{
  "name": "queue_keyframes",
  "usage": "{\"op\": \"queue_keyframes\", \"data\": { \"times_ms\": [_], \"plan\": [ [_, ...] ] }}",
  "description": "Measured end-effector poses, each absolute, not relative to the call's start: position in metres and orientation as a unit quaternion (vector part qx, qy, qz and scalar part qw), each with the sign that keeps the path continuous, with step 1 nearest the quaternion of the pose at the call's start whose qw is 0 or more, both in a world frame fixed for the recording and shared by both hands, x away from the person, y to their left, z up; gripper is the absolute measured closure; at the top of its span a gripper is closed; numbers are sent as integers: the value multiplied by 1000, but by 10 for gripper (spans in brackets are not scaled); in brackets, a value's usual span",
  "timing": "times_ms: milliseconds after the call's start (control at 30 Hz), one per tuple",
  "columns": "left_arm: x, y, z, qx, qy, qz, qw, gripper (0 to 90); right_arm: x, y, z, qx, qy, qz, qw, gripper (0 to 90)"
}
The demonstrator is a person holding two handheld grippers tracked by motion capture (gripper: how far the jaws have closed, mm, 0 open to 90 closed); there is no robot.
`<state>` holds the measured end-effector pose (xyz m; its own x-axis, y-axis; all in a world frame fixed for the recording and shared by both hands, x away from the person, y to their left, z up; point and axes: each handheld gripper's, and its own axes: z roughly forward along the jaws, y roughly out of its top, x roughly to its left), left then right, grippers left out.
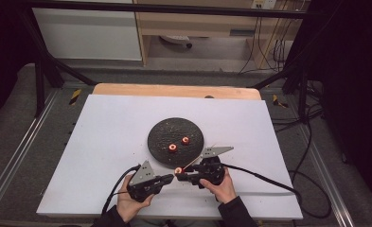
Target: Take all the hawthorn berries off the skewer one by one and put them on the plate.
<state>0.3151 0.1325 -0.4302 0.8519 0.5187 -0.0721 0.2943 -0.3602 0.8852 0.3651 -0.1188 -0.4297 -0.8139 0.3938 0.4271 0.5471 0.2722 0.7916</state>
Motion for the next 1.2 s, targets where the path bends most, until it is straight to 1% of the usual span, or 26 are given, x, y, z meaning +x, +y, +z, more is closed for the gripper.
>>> {"op": "queue_keyframes", "data": {
  "times_ms": [67, 367, 967, 1200],
  "plan": [
    [315, 133, -430, 816, 249, 110, 509, 882, 365, -119, -429, -295, -794, -525, 76, 593],
    [315, 134, -430, 817, 247, 112, 509, 882, 366, -122, -426, -300, -794, -524, 71, 596],
    [312, 145, -429, 817, 244, 118, 509, 882, 373, -136, -414, -322, -784, -529, 46, 598],
    [310, 155, -429, 816, 247, 121, 509, 882, 379, -143, -405, -333, -777, -533, 34, 600]
  ]
}}
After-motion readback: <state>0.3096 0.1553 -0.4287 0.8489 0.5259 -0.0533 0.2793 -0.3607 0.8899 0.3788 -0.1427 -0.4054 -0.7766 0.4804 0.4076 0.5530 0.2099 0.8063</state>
